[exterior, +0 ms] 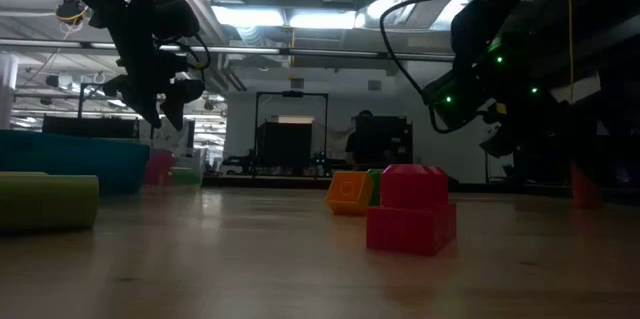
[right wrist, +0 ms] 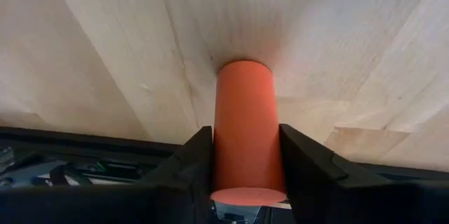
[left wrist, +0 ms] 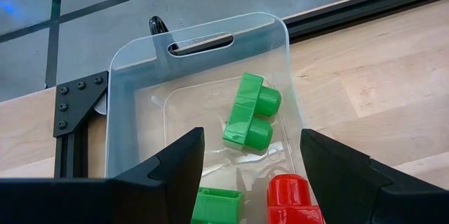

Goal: Sort blocks by size
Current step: Put the orange cylindrical block into the yellow bin

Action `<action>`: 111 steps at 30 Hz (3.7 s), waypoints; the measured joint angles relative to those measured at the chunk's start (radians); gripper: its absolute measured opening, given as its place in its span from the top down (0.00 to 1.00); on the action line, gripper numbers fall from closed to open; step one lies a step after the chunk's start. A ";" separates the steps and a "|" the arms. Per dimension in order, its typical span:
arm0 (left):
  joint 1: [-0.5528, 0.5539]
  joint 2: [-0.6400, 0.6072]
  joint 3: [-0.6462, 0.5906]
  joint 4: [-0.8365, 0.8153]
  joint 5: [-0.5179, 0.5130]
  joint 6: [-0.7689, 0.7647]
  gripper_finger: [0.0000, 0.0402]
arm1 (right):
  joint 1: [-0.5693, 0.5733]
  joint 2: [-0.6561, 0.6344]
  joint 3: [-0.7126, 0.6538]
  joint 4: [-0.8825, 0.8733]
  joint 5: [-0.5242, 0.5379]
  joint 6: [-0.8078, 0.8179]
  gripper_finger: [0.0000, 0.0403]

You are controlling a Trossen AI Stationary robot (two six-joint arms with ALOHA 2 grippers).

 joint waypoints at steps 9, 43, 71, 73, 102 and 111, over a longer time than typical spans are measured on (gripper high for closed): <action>-0.036 0.000 0.000 0.070 0.101 0.042 0.45 | 0.000 0.000 0.019 0.009 -0.046 -0.073 0.66; -0.445 0.025 0.000 0.517 0.538 0.340 0.45 | 0.030 0.002 0.326 0.921 -0.281 -0.129 0.66; -0.604 0.352 0.000 0.858 0.566 0.190 0.45 | 0.278 0.009 0.326 0.997 -0.025 -0.235 0.66; -0.611 0.352 0.000 0.853 0.566 0.189 0.45 | 0.283 0.015 0.326 1.000 -0.025 -0.238 0.66; -0.610 0.352 0.000 0.832 0.569 0.219 0.71 | 0.308 0.015 0.326 1.098 -0.034 -0.308 0.54; -0.608 0.278 0.000 0.736 0.580 0.199 0.71 | 0.308 0.006 0.327 1.079 -0.035 -0.308 0.35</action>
